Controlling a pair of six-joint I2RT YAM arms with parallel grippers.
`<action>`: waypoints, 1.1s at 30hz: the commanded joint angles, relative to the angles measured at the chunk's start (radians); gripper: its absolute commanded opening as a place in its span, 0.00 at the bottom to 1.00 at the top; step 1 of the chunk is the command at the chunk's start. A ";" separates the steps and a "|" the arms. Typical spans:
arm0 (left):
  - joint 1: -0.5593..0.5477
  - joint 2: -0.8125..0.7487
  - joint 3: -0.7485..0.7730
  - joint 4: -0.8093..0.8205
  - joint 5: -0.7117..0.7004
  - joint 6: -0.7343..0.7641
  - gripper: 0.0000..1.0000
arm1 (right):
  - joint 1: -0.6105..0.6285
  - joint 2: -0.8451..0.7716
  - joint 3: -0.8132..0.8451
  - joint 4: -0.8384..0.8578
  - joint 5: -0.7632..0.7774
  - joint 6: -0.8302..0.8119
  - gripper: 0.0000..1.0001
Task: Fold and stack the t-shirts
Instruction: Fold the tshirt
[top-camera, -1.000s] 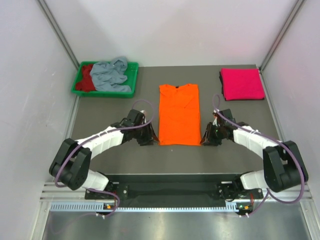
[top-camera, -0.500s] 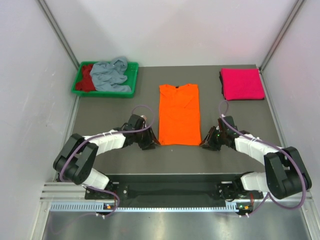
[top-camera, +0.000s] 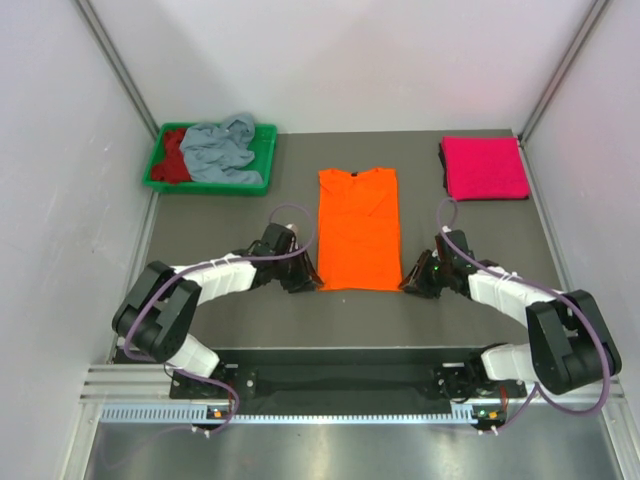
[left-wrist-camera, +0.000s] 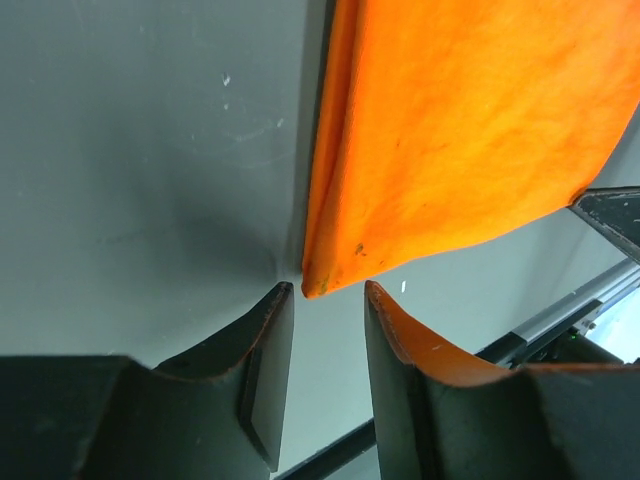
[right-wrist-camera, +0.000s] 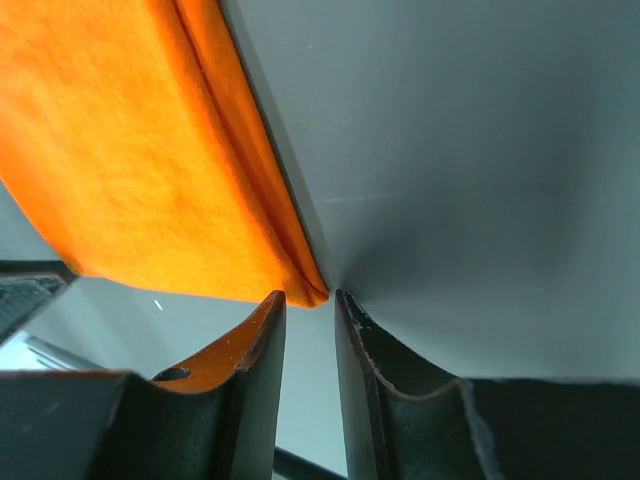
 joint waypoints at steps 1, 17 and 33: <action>-0.019 -0.008 0.008 -0.019 -0.040 -0.010 0.39 | 0.010 -0.026 -0.025 0.051 0.031 0.058 0.28; -0.031 0.040 -0.001 -0.016 -0.079 -0.044 0.23 | 0.010 -0.051 -0.065 0.051 0.077 0.118 0.26; -0.030 0.035 0.019 -0.033 -0.093 -0.024 0.13 | 0.038 -0.049 -0.083 0.068 0.105 0.154 0.28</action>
